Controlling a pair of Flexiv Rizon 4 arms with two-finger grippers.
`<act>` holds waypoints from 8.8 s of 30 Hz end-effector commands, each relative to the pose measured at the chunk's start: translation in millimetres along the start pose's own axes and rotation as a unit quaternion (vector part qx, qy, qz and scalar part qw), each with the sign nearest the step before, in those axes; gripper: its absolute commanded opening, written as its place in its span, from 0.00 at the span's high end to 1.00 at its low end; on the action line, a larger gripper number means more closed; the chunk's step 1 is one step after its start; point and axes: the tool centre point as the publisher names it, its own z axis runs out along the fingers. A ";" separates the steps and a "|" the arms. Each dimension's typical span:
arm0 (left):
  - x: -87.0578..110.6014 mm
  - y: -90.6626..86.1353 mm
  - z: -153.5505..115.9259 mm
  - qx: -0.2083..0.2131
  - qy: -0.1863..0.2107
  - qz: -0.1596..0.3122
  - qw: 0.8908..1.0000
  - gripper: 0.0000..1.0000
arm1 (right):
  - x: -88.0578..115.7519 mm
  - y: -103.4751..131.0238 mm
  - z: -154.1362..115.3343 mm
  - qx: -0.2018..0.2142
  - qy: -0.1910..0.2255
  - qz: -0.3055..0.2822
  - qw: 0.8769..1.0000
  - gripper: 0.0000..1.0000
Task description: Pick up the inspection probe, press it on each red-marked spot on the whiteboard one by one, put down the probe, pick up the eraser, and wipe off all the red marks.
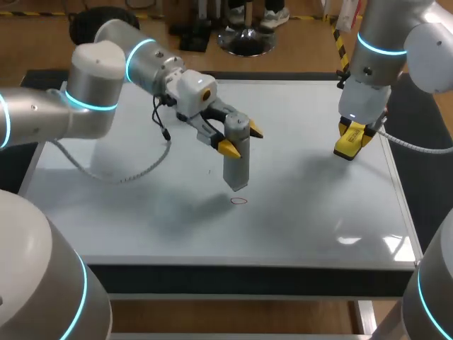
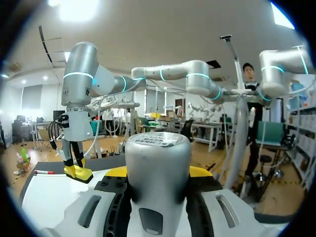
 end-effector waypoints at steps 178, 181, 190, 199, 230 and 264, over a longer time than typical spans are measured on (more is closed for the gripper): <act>20.8 7.9 -299.1 -0.068 -0.112 -0.012 0.991 1.00 | 0.3 -1.0 -0.6 0.000 0.001 -0.001 1.000 1.00; 20.8 7.9 -299.1 -0.068 -0.112 -0.012 0.991 1.00 | 0.3 -1.0 -0.6 0.000 0.001 -0.001 1.000 1.00; 20.8 7.9 -299.1 -0.068 -0.112 -0.012 0.991 1.00 | -0.1 4.5 -1.5 0.002 0.003 -0.004 1.000 1.00; 20.8 7.9 -299.1 -0.068 -0.112 -0.012 0.991 1.00 | -17.3 52.2 -4.7 0.028 0.022 -0.061 0.997 1.00; 20.8 7.9 -299.1 -0.068 -0.112 -0.012 0.991 1.00 | -108.9 225.9 8.2 0.029 0.019 -0.245 0.969 1.00; 20.8 7.9 -299.1 -0.068 -0.112 -0.012 0.991 1.00 | -156.3 282.2 47.8 0.015 0.031 -0.339 0.940 1.00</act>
